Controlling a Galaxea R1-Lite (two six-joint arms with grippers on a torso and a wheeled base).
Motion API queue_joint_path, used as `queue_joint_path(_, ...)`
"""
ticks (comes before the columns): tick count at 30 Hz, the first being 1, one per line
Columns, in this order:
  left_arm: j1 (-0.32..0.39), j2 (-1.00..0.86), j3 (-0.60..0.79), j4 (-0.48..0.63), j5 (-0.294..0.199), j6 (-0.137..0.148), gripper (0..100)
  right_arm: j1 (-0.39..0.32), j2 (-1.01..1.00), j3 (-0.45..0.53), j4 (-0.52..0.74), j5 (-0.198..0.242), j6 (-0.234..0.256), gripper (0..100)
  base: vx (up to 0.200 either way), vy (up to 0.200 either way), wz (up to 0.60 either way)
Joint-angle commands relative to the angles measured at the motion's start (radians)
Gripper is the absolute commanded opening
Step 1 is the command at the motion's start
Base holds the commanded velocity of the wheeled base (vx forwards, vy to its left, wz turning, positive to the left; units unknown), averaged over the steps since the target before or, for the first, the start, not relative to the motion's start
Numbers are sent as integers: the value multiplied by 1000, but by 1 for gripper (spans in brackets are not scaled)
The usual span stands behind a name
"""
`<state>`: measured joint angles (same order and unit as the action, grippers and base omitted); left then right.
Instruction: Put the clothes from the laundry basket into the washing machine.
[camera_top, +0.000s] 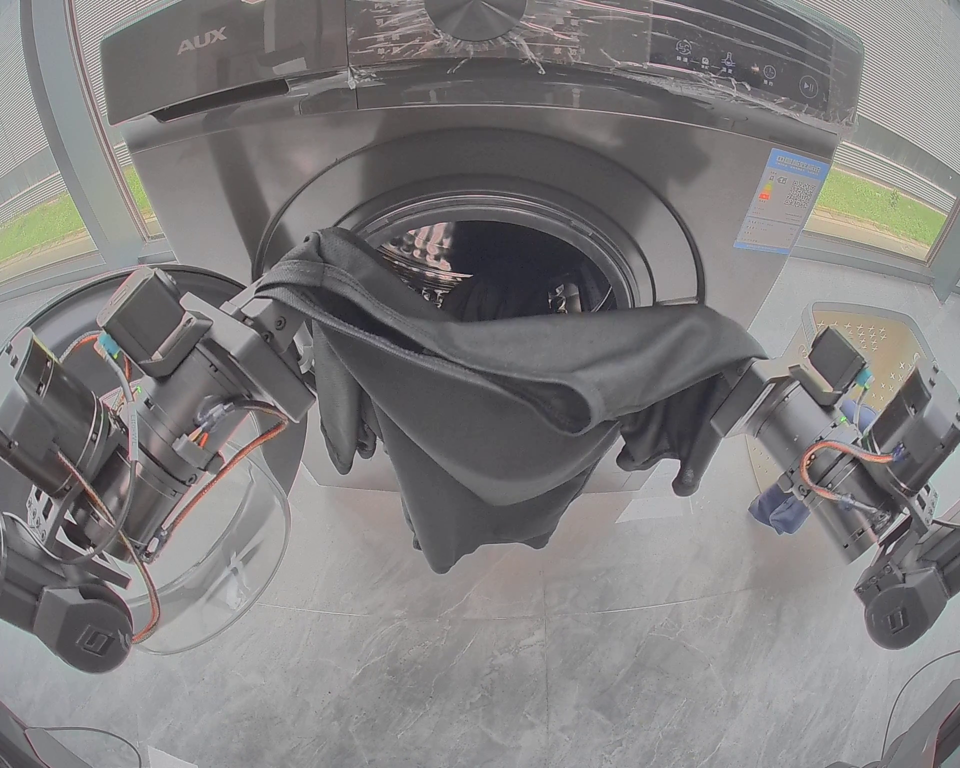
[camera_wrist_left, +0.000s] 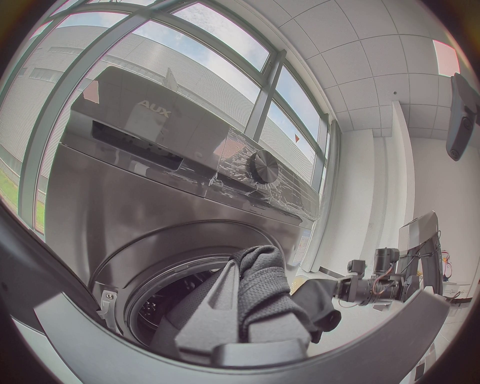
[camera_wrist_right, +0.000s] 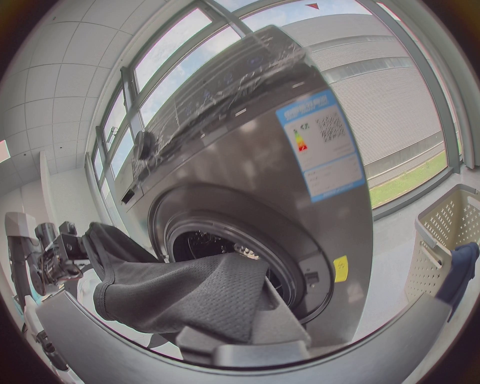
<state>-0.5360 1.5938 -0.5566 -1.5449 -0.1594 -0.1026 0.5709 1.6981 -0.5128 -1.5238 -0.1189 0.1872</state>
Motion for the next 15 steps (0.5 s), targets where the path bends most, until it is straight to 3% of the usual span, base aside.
queue_joint_path(1,-7,17,-14,-1,1,0,0,30,118,-4,1,5,-2,0,0,0,0)
queue_joint_path(9,-21,11,-16,-3,0,1,0,147,359,-13,1,7,-31,0,0,0,0)
queue_joint_path(10,-21,8,-16,-3,0,1,0,165,403,-18,-6,5,-34,100,0,0,0)
queue_joint_path(15,-22,2,-16,-1,-2,1,0,205,494,-46,-12,10,-32,100,0,0,0)
